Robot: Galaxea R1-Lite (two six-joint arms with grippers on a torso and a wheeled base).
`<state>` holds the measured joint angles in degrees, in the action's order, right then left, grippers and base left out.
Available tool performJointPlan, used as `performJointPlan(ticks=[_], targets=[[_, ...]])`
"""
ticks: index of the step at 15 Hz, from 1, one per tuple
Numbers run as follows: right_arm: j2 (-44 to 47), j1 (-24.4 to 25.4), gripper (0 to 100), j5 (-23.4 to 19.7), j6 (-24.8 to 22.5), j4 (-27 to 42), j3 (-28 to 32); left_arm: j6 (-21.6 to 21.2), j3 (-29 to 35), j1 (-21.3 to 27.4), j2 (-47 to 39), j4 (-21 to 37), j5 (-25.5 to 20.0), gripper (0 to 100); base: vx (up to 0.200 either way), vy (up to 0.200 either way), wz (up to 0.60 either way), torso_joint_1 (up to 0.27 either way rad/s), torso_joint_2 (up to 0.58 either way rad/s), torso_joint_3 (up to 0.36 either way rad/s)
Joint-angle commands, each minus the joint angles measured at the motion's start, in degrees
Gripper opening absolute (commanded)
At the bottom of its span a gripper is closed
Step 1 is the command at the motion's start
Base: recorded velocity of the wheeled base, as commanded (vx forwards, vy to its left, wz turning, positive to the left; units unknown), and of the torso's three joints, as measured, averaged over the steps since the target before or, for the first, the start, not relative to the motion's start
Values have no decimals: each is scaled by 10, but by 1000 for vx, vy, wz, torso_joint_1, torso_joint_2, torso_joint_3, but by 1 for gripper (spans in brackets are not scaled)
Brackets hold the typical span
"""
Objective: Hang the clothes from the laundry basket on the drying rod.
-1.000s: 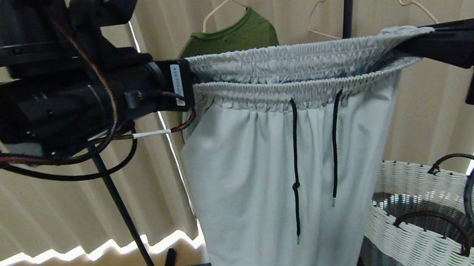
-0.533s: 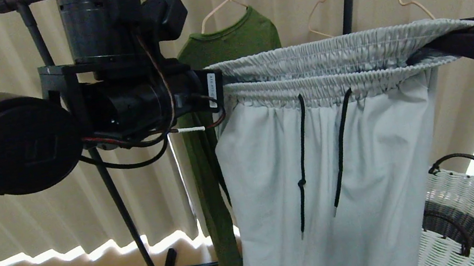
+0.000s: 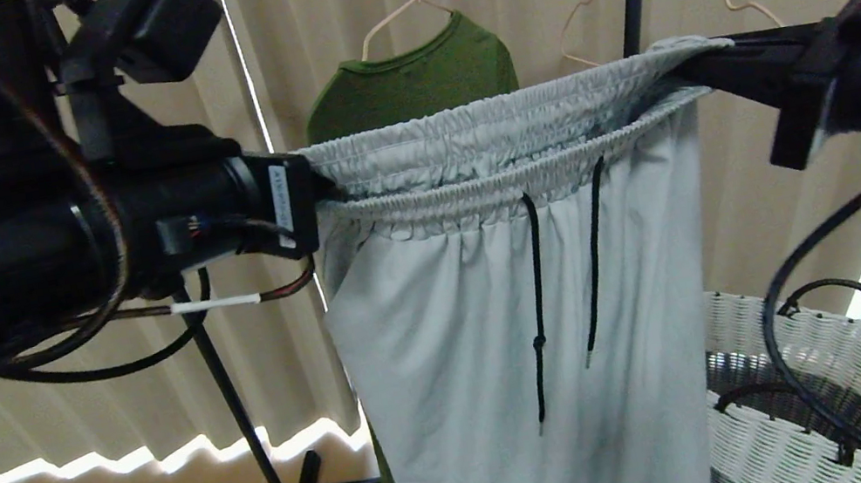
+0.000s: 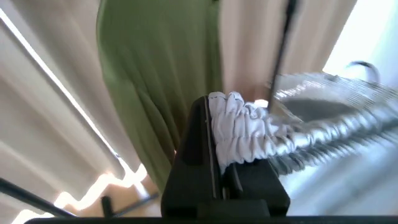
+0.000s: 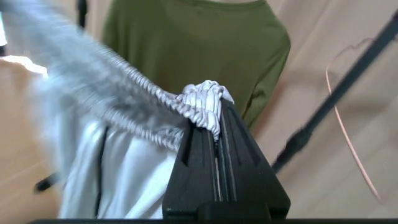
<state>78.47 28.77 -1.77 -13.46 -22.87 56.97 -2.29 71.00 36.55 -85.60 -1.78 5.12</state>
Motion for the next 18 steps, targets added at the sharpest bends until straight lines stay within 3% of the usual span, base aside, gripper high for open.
performJointPlan(ticks=[1, 6, 11, 15, 18], targets=[[109, -10, 0, 0, 0, -41, 40, 2, -53, 10, 93, 10, -33, 0, 0, 0, 0, 0, 0, 0], [142, -10, 0, 0, 0, -43, 70, 2, -102, 62, 149, 9, -42, 0, 0, 0, 0, 0, 0, 0], [131, -10, 0, 4, -1, -43, 67, 1, -101, 63, 148, 6, -39, 0, 0, 0, 0, 0, 0, 0], [58, -10, 0, 8, -3, -31, 43, -1, -57, 44, 94, -6, -26, 0, 0, 0, 0, 0, 0, 0], [-21, -10, 0, 9, -3, 17, 7, -1, -36, 18, 28, -57, 11, 0, 0, 0, 0, 0, 0, 0]])
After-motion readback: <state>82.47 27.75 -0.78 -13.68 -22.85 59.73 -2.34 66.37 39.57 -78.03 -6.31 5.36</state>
